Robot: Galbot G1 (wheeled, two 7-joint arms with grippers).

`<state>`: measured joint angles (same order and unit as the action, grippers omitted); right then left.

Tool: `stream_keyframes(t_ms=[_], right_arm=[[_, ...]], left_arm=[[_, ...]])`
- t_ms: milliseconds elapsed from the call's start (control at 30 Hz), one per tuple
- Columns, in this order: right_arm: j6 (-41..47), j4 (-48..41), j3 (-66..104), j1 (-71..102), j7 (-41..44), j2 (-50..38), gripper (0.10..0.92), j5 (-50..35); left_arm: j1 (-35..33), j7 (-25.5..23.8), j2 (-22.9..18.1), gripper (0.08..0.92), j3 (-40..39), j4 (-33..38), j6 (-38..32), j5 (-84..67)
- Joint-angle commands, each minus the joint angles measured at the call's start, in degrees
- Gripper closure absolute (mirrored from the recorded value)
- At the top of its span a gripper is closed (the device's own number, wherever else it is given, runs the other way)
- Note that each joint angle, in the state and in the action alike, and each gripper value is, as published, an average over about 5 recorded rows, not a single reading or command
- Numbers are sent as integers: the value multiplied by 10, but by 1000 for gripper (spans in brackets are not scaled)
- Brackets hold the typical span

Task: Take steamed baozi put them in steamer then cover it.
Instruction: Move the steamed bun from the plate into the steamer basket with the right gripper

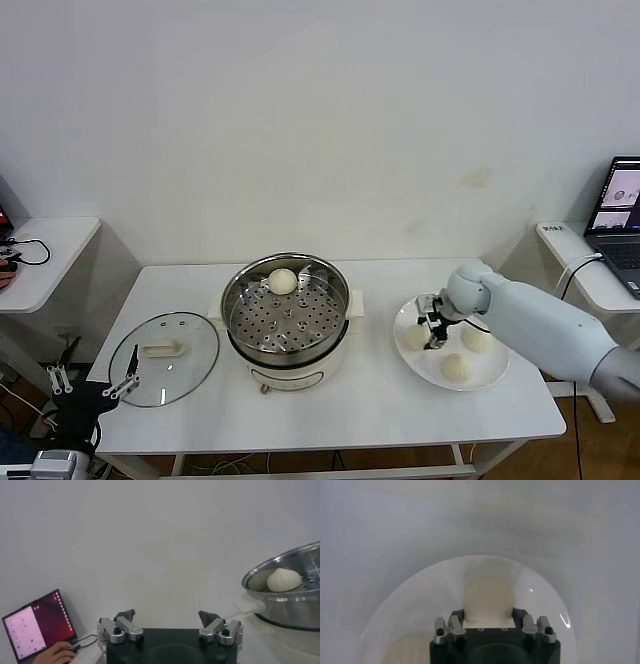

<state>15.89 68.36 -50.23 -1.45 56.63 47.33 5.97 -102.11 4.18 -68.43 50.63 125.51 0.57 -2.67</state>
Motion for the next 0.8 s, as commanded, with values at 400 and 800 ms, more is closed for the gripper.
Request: stream_keyframes(t_ms=[400,800], right_arm=[[40,169,-190,-349,18,-99,414,-187],[116,150,-223,-403,-41,104,404,-325]], left_arm=[[11,-1,9,177,-18,4,1,0],[16,-1,14,177,-14,5,5,-4]])
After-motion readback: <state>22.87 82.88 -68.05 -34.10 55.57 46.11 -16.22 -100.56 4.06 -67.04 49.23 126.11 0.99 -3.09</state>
